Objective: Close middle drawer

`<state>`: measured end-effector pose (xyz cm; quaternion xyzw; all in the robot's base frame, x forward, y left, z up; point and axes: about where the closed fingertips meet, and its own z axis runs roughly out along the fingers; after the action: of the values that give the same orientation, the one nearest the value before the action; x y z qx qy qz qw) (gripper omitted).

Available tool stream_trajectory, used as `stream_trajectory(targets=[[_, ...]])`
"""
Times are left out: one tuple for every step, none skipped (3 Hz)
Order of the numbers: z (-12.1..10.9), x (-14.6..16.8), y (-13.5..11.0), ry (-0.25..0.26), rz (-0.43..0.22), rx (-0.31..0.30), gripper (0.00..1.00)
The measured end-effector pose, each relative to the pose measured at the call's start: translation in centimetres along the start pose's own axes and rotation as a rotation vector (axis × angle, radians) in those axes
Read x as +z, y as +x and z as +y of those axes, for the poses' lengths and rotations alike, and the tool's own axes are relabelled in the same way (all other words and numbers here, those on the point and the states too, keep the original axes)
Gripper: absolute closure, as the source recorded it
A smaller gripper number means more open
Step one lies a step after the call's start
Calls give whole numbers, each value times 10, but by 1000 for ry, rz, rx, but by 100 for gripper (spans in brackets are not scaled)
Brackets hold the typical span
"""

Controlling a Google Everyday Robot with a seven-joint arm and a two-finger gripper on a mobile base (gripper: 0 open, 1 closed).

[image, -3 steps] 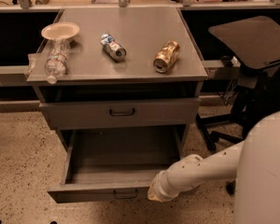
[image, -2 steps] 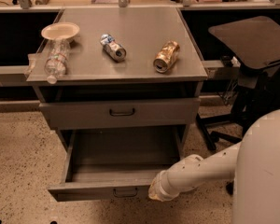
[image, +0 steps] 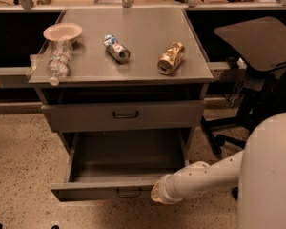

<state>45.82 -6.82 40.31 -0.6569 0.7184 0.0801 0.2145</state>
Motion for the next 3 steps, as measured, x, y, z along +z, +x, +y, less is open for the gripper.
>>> stream_trajectory(targets=[[-6, 5, 1, 19, -23, 10, 100], [-12, 9, 1, 30, -41, 18, 100], [-12, 9, 1, 30, -41, 18, 100]])
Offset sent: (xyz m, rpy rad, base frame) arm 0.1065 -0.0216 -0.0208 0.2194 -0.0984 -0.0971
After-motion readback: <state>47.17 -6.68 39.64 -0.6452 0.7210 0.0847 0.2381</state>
